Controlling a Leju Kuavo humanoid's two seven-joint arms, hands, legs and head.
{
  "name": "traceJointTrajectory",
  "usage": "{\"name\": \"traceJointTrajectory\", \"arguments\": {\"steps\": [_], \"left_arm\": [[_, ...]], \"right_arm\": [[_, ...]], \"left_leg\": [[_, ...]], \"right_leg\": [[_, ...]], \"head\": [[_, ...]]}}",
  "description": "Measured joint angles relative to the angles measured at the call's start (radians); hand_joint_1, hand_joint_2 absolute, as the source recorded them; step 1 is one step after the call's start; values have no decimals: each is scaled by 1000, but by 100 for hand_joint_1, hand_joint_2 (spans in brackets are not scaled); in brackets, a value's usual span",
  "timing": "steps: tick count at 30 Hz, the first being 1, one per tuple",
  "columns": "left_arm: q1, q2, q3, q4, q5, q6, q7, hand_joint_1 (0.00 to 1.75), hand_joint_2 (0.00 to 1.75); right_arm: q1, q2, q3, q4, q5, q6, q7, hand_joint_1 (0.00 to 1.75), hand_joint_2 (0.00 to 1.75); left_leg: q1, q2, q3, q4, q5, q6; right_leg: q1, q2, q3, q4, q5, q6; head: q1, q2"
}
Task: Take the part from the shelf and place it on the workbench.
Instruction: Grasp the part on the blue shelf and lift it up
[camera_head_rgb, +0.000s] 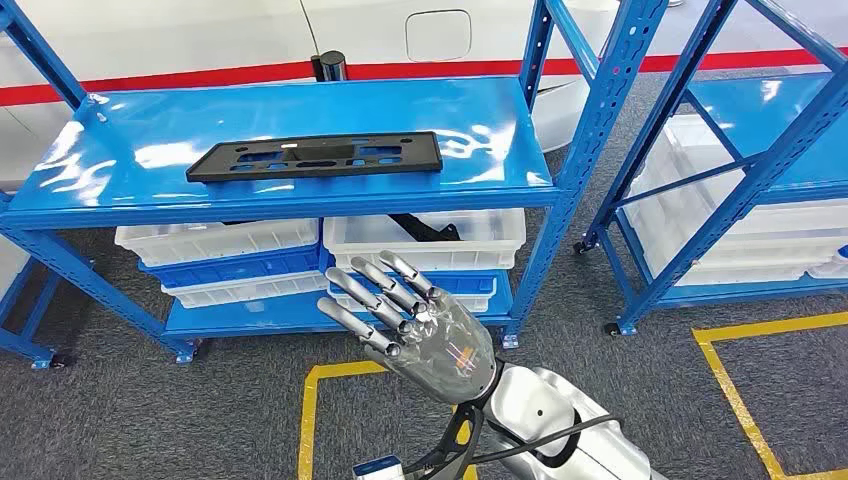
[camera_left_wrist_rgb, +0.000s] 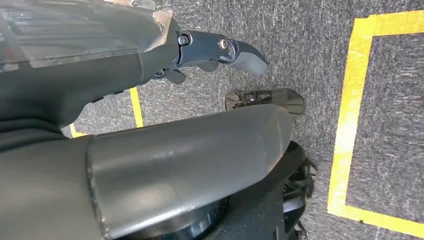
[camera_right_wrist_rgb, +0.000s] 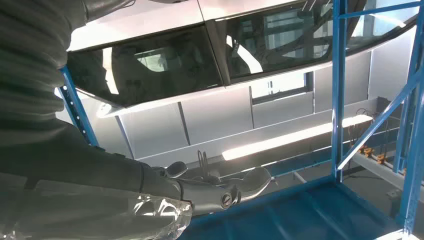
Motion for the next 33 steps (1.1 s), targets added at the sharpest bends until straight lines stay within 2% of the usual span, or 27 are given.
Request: {"name": "traceJointTrajectory", "arguments": {"steps": [10, 15, 17, 18, 20, 22, 23, 24, 25, 26, 27, 28, 29, 31, 33], "left_arm": [[3, 12, -9, -28, -10, 3, 32, 0, 0], [5, 21, -20, -38, -13, 6, 39, 0, 0], [5, 23, -22, -42, -12, 15, 42, 0, 0], [5, 22, -22, -44, -10, 26, 44, 0, 0], [4, 18, -23, -49, -3, 56, 45, 0, 0], [3, 13, -22, -51, 3, 75, 46, 0, 0], [3, 10, -22, -52, 4, 78, 46, 0, 0], [3, 7, -22, -52, 5, 80, 46, 0, 0], [3, 4, -22, -53, 6, 82, 46, 0, 0], [3, 2, -22, -53, 7, 83, 46, 0, 0], [3, 2, -22, -54, 7, 84, 46, 0, 0], [2, 1, -22, -54, 8, 84, 46, 0, 0], [2, 2, -22, -54, 8, 85, 46, 0, 0], [0, 1, -23, -54, 8, 87, 47, 0, 0], [-2, -5, -23, -57, 8, 104, 48, 0, 0]], "right_arm": [[1, -9, 0, 2, -32, -10, -2, 0, 175], [4, -11, 0, 2, -32, -17, -2, 0, 175], [4, -12, -2, 1, -32, -19, -2, 0, 175], [4, -14, -4, 1, -33, -21, -2, 0, 175], [5, -21, -5, 1, -34, -24, -2, 0, 175], [10, -28, -5, 1, -34, -25, -2, 0, 175], [12, -32, -5, 2, -34, -25, -2, 0, 175], [14, -35, -5, 2, -34, -25, -2, 0, 175], [15, -38, -5, 3, -34, -25, -2, 0, 175], [15, -40, -5, 3, -34, -25, -2, 0, 175], [15, -40, -5, 3, -34, -25, -2, 0, 175], [14, -41, -4, 4, -34, -25, -2, 0, 175], [15, -42, -4, 4, -34, -26, -2, 0, 175], [16, -43, -4, 5, -34, -27, -2, 0, 175], [15, -45, -6, 4, -37, -30, -4, 0, 175]], "left_leg": [[-1, 0, -1, 4, -2, 2], [-4, -1, -8, 12, -5, 12], [-1, -1, -3, -1, 4, 24], [2, 0, 2, -10, 11, 32], [8, -1, 10, -22, 19, 41], [9, -4, 11, -22, 18, 42], [10, -7, 13, -22, 16, 41], [12, -10, 17, -21, 13, 37], [15, -12, 24, -21, 7, 32], [17, -15, 31, -20, 0, 26], [17, -16, 36, -17, -9, 17], [15, -17, 39, -16, -16, 9], [13, -17, 39, -15, -22, 3], [13, -15, 42, -17, -28, -4], [19, -25, 39, -2, -44, -9]], "right_leg": [[-3, 0, 0, -1, 1, 2], [-8, -2, 0, -5, 7, 10], [-5, 0, -3, -4, 6, 16], [-3, 5, -13, 13, -2, 15], [-1, 18, -65, 113, -42, 7], [0, 26, -140, 249, -82, 4], [0, 27, -162, 282, -83, 8], [0, 27, -166, 275, -67, 17], [-2, 26, -149, 226, -36, 28], [-3, 22, -120, 152, 2, 38], [-2, 18, -88, 85, 27, 44], [-2, 15, -64, 39, 40, 39], [0, 14, -52, 17, 41, 30], [2, 21, -51, 17, 29, 6], [0, 29, -48, 17, 23, -10]], "head": [[0, 0], [0, 0], [0, 0], [1, 0], [3, 0], [5, 0], [5, 0], [5, 0], [5, 0], [5, 0], [6, 0], [5, 0], [4, 0], [0, 0], [-2, 0]]}}
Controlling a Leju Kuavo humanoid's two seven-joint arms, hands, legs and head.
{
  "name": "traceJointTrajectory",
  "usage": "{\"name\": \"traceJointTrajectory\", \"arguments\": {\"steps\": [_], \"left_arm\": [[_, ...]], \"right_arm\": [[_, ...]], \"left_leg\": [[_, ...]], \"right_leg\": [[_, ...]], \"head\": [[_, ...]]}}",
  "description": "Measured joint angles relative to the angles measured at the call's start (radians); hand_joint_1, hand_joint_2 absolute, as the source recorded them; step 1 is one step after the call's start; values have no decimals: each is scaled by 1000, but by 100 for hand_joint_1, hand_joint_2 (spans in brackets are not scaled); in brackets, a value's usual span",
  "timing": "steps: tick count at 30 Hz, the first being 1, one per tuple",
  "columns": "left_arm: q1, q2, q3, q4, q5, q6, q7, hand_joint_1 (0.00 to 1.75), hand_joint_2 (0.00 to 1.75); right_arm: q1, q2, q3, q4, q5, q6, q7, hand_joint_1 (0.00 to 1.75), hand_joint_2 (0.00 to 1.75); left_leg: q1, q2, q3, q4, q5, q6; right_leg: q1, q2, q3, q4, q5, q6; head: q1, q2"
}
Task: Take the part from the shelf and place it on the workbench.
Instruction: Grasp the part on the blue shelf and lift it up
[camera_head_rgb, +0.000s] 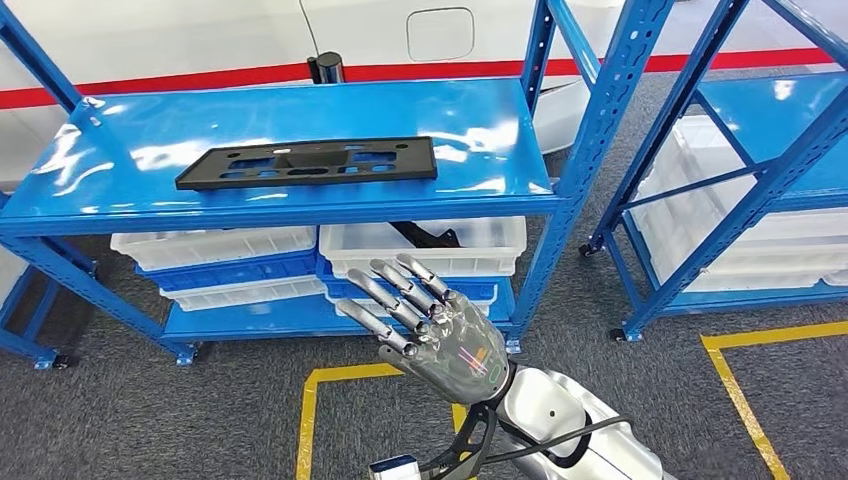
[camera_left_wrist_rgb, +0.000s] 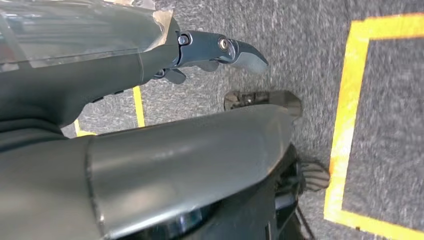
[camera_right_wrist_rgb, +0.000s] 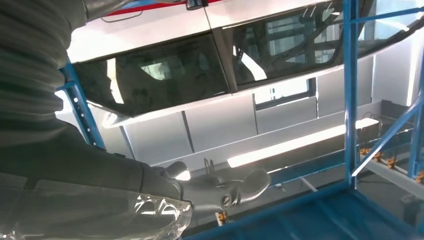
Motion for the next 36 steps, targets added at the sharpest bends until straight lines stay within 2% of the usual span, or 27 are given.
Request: {"name": "traceJointTrajectory", "arguments": {"steps": [1, 2, 4, 5, 6, 7, 9, 10, 11, 14, 16, 17, 19, 20, 21, 22, 24, 25, 26, 27, 28, 30, 31, 32, 34, 35, 36], "left_arm": [[-1, -6, 0, -2, 0, 14, 1, 0, 0], [-2, -12, 0, -4, 0, 27, 4, 0, 0], [0, -25, 0, -7, 1, 44, 9, 0, 0], [3, -29, 0, -9, 3, 48, 11, 0, 0], [6, -33, 0, -11, 4, 52, 13, 0, 0], [8, -37, 0, -13, 5, 56, 14, 0, 0], [9, -40, 0, -14, 6, 60, 15, 0, 0], [9, -41, 0, -15, 7, 61, 16, 0, 0], [8, -42, 0, -16, 7, 61, 16, 0, 0], [8, -46, 0, -21, 10, 61, 16, 0, 0], [8, -49, 0, -24, 11, 62, 16, 0, 0], [8, -50, 0, -25, 11, 63, 16, 0, 0], [8, -52, 0, -27, 11, 64, 15, 0, 0], [8, -54, 0, -28, 12, 64, 14, 0, 0], [8, -56, 0, -29, 12, 65, 14, 0, 0], [8, -58, 0, -29, 13, 65, 13, 0, 0], [8, -61, 0, -30, 13, 65, 12, 0, 0], [8, -62, 0, -30, 13, 65, 12, 0, 0], [7, -63, 0, -30, 14, 66, 11, 0, 0], [7, -63, 0, -30, 14, 68, 10, 0, 0], [6, -64, 0, -30, 13, 71, 10, 0, 0], [3, -66, 0, -30, 12, 76, 9, 0, 0], [1, -66, 0, -30, 10, 77, 9, 0, 0], [-1, -67, 0, -30, 8, 77, 9, 0, 0], [-3, -68, 0, -30, 4, 75, 9, 0, 0], [-3, -69, 0, -30, 3, 75, 9, 0, 0], [-3, -70, 0, -30, 3, 75, 9, 0, 0]], "right_arm": [[-1, 0, -1, 0, -3, -3, -2, 0, 175], [-1, -1, -2, 0, -6, -6, -6, 0, 175], [-1, -1, -2, 2, -11, -8, -12, 0, 175], [-1, -1, -1, 3, -12, -8, -14, 0, 175], [-1, -1, -1, 4, -13, -8, -15, 0, 175], [-1, -1, -1, 5, -13, -8, -15, 0, 175], [-5, -1, -1, 5, -14, -8, -16, 0, 175], [-9, -1, 0, 6, -15, -9, -17, 0, 175], [-12, -1, 0, 6, -15, -9, -17, 0, 175], [-17, -2, 1, 7, -16, -11, -18, 0, 175], [-21, -4, 1, 8, -16, -12, -18, 0, 175], [-22, -5, 1, 9, -16, -12, -18, 0, 175], [-22, -6, 4, 12, -16, -13, -18, 0, 175], [-21, -6, 6, 13, -16, -13, -18, 0, 175], [-20, -6, 7, 13, -16, -13, -18, 0, 175], [-20, -6, 7, 14, -16, -13, -18, 0, 175], [-21, -7, 7, 14, -14, -12, -18, 0, 175], [-22, -6, 8, 14, -13, -12, -18, 0, 175], [-23, -6, 8, 14, -13, -11, -18, 0, 175], [-23, -5, 9, 14, -12, -10, -18, 0, 175], [-23, -5, 10, 14, -11, -9, -18, 0, 175], [-24, -5, 11, 13, -8, -8, -21, 0, 175], [-25, -5, 11, 12, -9, -7, -26, 0, 175], [-26, -3, 12, 12, -15, -3, -35, 0, 175], [-26, 0, 15, 11, -45, 8, -58, 0, 175], [-26, 2, 18, 11, -61, 14, -69, 0, 175], [-26, 4, 20, 10, -74, 19, -76, 0, 175]], "left_leg": [[2, -11, -17, 36, -19, -2], [3, -23, -50, 96, -46, -4], [3, -35, -147, 248, -94, -4], [3, -36, -189, 299, -97, -2], [3, -36, -213, 311, -77, 2], [2, -37, -216, 282, -36, 7], [-2, -44, -185, 160, 59, 24], [-6, -48, -168, 105, 87, 32], [-10, -51, -157, 72, 98, 36], [-17, -50, -148, 47, 97, 40], [-14, -47, -132, 29, 106, 48], [-12, -45, -124, 21, 109, 52], [-14, -42, -120, 19, 108, 56], [-14, -41, -119, 19, 107, 57], [-15, -40, -118, 20, 104, 57], [-14, -40, -114, 20, 102, 56], [-14, -41, -105, 21, 94, 49], [-17, -42, -102, 23, 88, 43], [-19, -42, -100, 24, 84, 37], [-21, -42, -99, 24, 80, 32], [-22, -41, -98, 23, 79, 27], [-18, -40, -98, 27, 72, 17], [-16, -41, -106, 46, 58, 12], [-15, -41, -126, 86, 36, 7], [-12, -42, -197, 222, -23, 0], [-12, -42, -235, 283, -41, -3], [-11, -42, -260, 316, -41, -4]], "right_leg": [[-1, 3, 4, -1, -3, -8], [-1, 4, 7, -1, -6, -13], [4, 9, 11, -1, -12, -23], [8, 13, 14, -1, -15, -26], [11, 17, 19, -1, -17, -30], [13, 21, 24, -1, -20, -32], [17, 29, 36, -2, -27, -33], [20, 33, 38, -1, -30, -30], [20, 35, 37, -1, -31, -26], [19, 37, 32, -4, -33, -7], [20, 29, 17, 30, -50, -1], [20, 24, -6, 76, -69, -2], [19, 18, -76, 206, -113, -3], [18, 17, -106, 254, -124, 1], [17, 16, -120, 269, -120, 8], [15, 14, -114, 243, -100, 19], [9, 6, -53, 104, -36, 38], [9, 2, -22, 41, -12, 39], [9, 0, -1, 1, 1, 33], [12, 0, 6, -13, 4, 23], [15, 3, 8, -13, 4, 12], [11, 6, 11, -16, 4, -5], [7, 7, 15, -18, 3, -13], [3, 8, 18, -20, 3, -19], [4, 7, 21, -20, -1, -28], [5, 7, 22, -19, -3, -29], [6, 8, 23, -19, -4, -31]], "head": [[-1, 0], [-2, 0], [-3, 0], [-3, 0], [-3, 0], [-3, 0], [-2, 0], [-2, 0], [-2, 0], [-2, 0], [0, 0], [1, 0], [3, 0], [3, 0], [3, 0], [3, 0], [3, 0], [3, 0], [3, 0], [3, 0], [2, 0], [2, 0], [1, 0], [0, 0], [-1, 0], [-1, 0], [-1, 0]]}}
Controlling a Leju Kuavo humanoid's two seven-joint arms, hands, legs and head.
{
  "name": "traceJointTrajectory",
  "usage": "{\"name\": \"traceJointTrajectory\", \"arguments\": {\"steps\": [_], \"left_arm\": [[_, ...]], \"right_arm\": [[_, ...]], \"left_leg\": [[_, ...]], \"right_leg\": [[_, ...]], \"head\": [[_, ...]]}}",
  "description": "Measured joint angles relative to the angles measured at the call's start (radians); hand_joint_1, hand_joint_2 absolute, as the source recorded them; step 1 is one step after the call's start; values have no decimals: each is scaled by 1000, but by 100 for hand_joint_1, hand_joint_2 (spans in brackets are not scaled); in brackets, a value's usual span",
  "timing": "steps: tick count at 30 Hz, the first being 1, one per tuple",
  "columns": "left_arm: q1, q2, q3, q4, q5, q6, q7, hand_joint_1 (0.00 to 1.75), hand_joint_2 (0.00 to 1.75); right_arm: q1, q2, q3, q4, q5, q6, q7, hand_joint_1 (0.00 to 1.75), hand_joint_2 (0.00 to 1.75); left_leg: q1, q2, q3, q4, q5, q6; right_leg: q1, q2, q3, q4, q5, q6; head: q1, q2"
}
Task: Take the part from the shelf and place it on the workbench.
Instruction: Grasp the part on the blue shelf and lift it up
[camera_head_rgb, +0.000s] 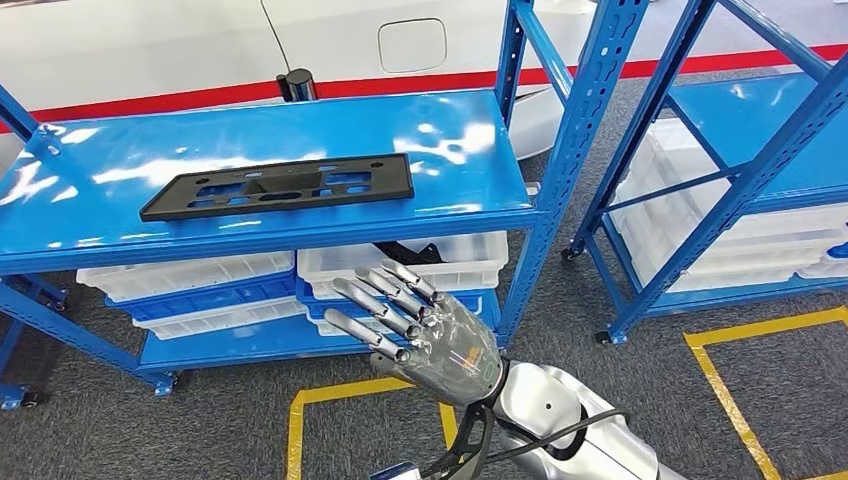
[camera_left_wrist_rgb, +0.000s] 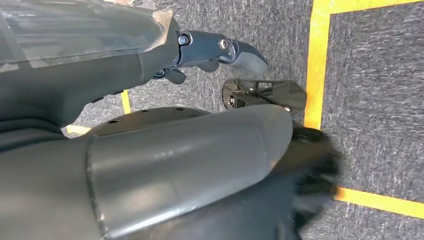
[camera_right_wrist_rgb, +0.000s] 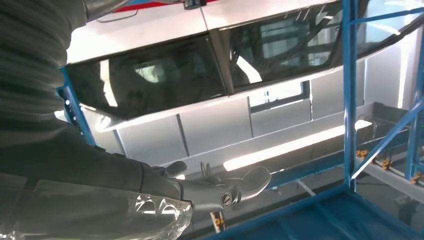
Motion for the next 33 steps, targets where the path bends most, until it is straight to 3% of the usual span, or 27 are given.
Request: {"name": "traceJointTrajectory", "arguments": {"steps": [1, 2, 3, 5, 6, 10, 12, 14, 15, 16, 17, 19, 21, 23, 25, 26, 30, 33], "left_arm": [[0, 0, 0, 0, 0, 0, 0, 0, 0], [0, 0, 0, 0, 0, 0, 0, 0, 0], [0, 0, 0, 0, 0, 0, 0, 0, 0], [-2, 0, 0, 0, 0, -1, -1, 0, 0], [-3, 0, 0, 0, 0, -1, -1, 0, 0], [-3, -1, 0, 0, 0, -2, -1, 0, 0], [-4, -2, 0, 0, 0, -3, -2, 0, 0], [-4, -2, 0, 0, 0, -6, -2, 0, 0], [-4, -3, 0, 0, 0, -8, -3, 0, 0], [-4, -3, -1, 0, 0, -10, -4, 0, 0], [-4, -3, -1, 0, 0, -13, -5, 0, 0], [-4, -3, -2, 0, 0, -17, -8, 0, 0], [-5, -2, -2, 0, 0, -20, -10, 0, 0], [-4, -1, -3, 0, 0, -22, -13, 0, 0], [-4, 0, -4, 0, 0, -25, -14, 0, 0], [-4, 0, -4, 0, 0, -26, -14, 0, 0], [-5, 0, -4, 0, 0, -21, -14, 0, 0], [-5, 0, -4, 0, 2, -16, -15, 0, 0]], "right_arm": [[0, 1, 2, -1, -7, 2, -4, 0, 175], [0, 2, 4, -2, -10, 4, -7, 0, 175], [-1, 3, 6, -4, -12, 5, -9, 0, 175], [-3, 6, 8, -10, -19, 8, -13, 0, 175], [-4, 8, 9, -13, -28, 10, -16, 0, 175], [-9, 24, 5, -29, -77, 15, -17, 0, 175], [-17, 35, 1, -37, -106, 17, -17, 0, 175], [-21, 44, 1, -42, -142, 29, -29, 0, 175], [-22, 47, 1, -43, -163, 40, -41, 0, 175], [-22, 48, 1, -46, -187, 53, -58, 0, 131], [-23, 49, 0, -49, -215, 65, -77, 0, 87], [-24, 49, -5, -61, -283, 87, -120, 0, 0], [-20, 49, -16, -74, -363, 111, -162, 0, 0], [-11, 48, -32, -86, -433, 132, -192, 0, 0], [0, 48, -48, -94, -481, 144, -213, 0, 0], [5, 48, -56, -98, -501, 147, -220, 0, 0], [21, 47, -92, -107, -559, 145, -234, 0, 0], [32, 46, -120, -109, -559, 125, -227, 0, 0]], "left_leg": [[0, 0, -5, -8, 21, 1], [0, 0, 10, -55, 59, 3], [1, 0, 40, -126, 102, 6], [-2, -1, 92, -244, 149, 13], [-4, -2, 103, -270, 154, 17], [-9, -2, 116, -285, 156, 43], [-6, 1, 124, -291, 159, 55], [-8, 1, 124, -291, 156, 60], [-9, 1, 125, -291, 155, 61], [-9, 0, 127, -290, 153, 61], [-9, -1, 131, -290, 151, 60], [-11, -4, 140, -290, 145, 54], [-15, -5, 145, -288, 137, 46], [-19, -5, 146, -286, 133, 55], [-18, -4, 148, -288, 133, 68], [-18, -4, 149, -290, 133, 69], [-17, -3, 153, -298, 136, 61], [-16, -3, 153, -300, 136, 44]], "right_leg": [[1, 1, 2, 0, -1, -1], [0, 3, 6, 0, -3, 0], [0, 5, 9, 0, -6, 2], [7, 8, 13, 1, -11, 10], [10, 8, 13, 1, -13, 15], [10, 6, 6, 14, -23, 36], [10, 3, -41, 106, -65, 33], [11, 3, -112, 243, -116, 28], [11, 3, -135, 284, -125, 31], [11, 2, -139, 285, -117, 37], [11, 2, -121, 244, -94, 45], [12, -2, -50, 98, -34, 55], [14, -4, -4, 7, -1, 46], [15, -2, 3, -4, 3, 35], [16, 0, 3, -4, 3, 32], [16, 1, 3, -4, 3, 31], [18, 2, 3, -4, 0, 27], [19, 2, 3, -4, 0, 26]], "head": [[0, 0], [0, 0], [0, 0], [0, 0], [1, 0], [2, 0], [4, 0], [5, 0], [5, 0], [5, 0], [5, 0], [5, 0], [4, 0], [4, 0], [4, 0], [4, 0], [4, 0], [4, 0]]}}
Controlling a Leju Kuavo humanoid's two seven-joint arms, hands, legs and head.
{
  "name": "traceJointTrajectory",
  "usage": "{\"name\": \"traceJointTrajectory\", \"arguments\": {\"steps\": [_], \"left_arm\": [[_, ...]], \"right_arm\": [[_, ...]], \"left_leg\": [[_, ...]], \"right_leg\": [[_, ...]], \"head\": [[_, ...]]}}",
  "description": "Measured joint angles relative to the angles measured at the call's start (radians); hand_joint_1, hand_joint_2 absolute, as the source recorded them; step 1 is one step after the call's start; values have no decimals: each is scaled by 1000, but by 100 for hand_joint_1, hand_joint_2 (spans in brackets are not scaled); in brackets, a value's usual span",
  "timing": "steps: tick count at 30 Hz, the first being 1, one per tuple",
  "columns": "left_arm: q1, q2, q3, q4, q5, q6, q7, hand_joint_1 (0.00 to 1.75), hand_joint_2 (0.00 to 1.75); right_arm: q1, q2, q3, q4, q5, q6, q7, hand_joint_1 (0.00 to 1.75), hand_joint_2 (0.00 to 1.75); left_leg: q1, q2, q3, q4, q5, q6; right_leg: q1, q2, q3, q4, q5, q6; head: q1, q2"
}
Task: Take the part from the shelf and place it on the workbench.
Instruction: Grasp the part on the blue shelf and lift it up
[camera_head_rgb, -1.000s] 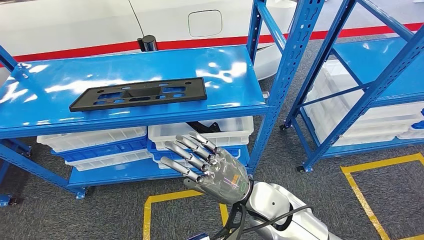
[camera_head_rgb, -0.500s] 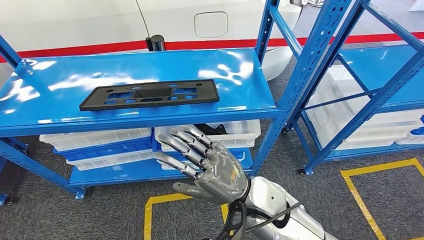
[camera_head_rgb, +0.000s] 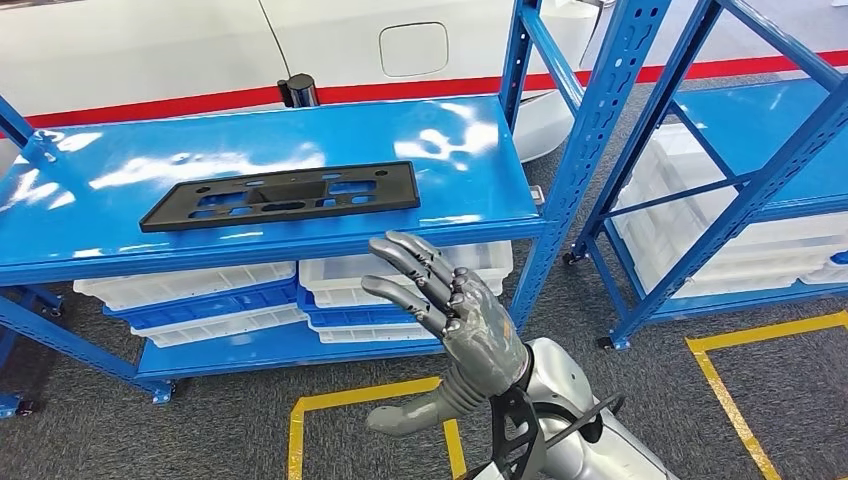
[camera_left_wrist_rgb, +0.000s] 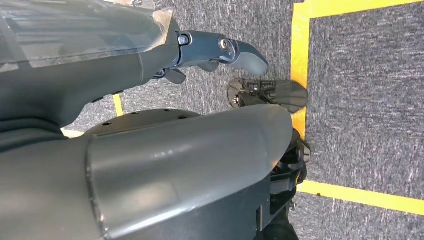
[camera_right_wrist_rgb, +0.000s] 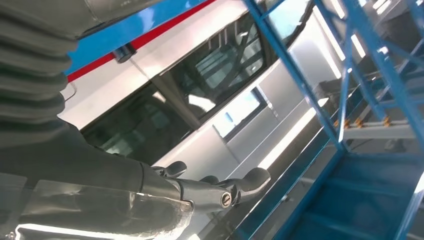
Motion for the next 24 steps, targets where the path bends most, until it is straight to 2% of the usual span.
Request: {"name": "traceJointTrajectory", "arguments": {"steps": [2, 5, 7, 8, 10, 11, 12, 13, 15, 16, 17, 18, 20, 22, 24], "left_arm": [[0, 1, 0, 0, 1, 2, 0, 0, 0], [0, 4, 0, 0, 3, 8, -1, 0, 0], [0, 4, 0, 0, 7, 13, -1, 0, 0], [0, 4, 0, 0, 9, 14, -1, 0, 0], [1, 4, 1, 0, 11, 15, -1, 0, 0], [1, 3, 1, 0, 11, 15, -1, 0, 0], [2, 2, 1, 0, 12, 15, -1, 0, 0], [2, 1, 1, 0, 13, 15, -1, 0, 0], [2, 0, 1, 0, 15, 15, -1, 0, 0], [1, 1, 1, 0, 16, 15, -1, 0, 0], [1, 1, 1, 0, 16, 16, -1, 0, 0], [1, 2, 0, 0, 17, 16, -1, 0, 0], [2, 3, 0, 0, 19, 18, -1, 0, 0], [3, 3, 0, 0, 19, 20, 0, 0, 0], [1, 3, 0, 0, 19, 22, 0, 0, 0]], "right_arm": [[4, -1, -20, 0, 24, -22, 17, 0, 0], [5, -2, -37, -2, 78, -44, 50, 0, 0], [4, -3, -45, -5, 99, -50, 62, 0, 0], [4, -3, -48, -6, 104, -51, 64, 0, 0], [6, -5, -50, -6, 110, -52, 68, 0, 0], [8, -6, -50, -6, 112, -52, 69, 0, 0], [9, -7, -50, -6, 114, -52, 70, 0, 0], [9, -7, -50, -6, 115, -52, 70, 0, 0], [7, -7, -49, -6, 117, -50, 71, 0, 0], [6, -6, -48, -5, 118, -48, 71, 0, 0], [5, -6, -46, -5, 119, -46, 71, 0, 0], [4, -5, -45, -5, 119, -45, 71, 0, 0], [2, -3, -43, -4, 120, -44, 71, 0, 0], [-3, 0, -40, -4, 120, -43, 71, 0, 0], [-7, 2, -38, -4, 119, -41, 71, 0, 0]], "left_leg": [[0, 0, -2, 4, -3, -1], [-1, 0, 0, -4, 2, 11], [4, -2, 11, -26, 16, 16], [8, -3, 16, -35, 23, 18], [9, -7, 16, -38, 25, 19], [10, -11, 15, -37, 25, 18], [12, -16, 16, -37, 25, 17], [14, -23, 16, -36, 24, 13], [21, -38, 17, -27, 18, 1], [21, -46, 14, -20, 13, -8], [21, -53, 9, -12, 9, -16], [19, -57, 4, -7, 5, -23], [21, -63, -2, -3, 3, -32], [25, -44, -12, 21, -12, -37], [25, -14, -61, 121, -65, -41]], "right_leg": [[-4, 0, 1, -1, 1, 0], [-6, -2, 2, -5, 4, 4], [-4, -3, -10, 22, -10, 5], [-3, -4, -30, 63, -31, 4], [-7, -4, -94, 198, -86, 2], [-10, -4, -120, 254, -103, 6], [-14, -4, -133, 279, -107, 13], [-18, -4, -123, 262, -94, 25], [-29, 4, -54, 126, -41, 53], [-31, 13, -21, 62, -22, 60], [-33, 20, 2, 21, -11, 56], [-33, 25, 10, 6, -11, 46], [-30, 18, 7, 13, -13, 18], [-31, 10, 7, 13, -13, 2], [-28, 0, 8, 13, -14, -11]], "head": [[0, 0], [0, 0], [1, 0], [2, 0], [2, 0], [2, 0], [2, 0], [2, 0], [2, 0], [3, 0], [4, 0], [3, 0], [2, 0], [0, 0], [-1, 0]]}}
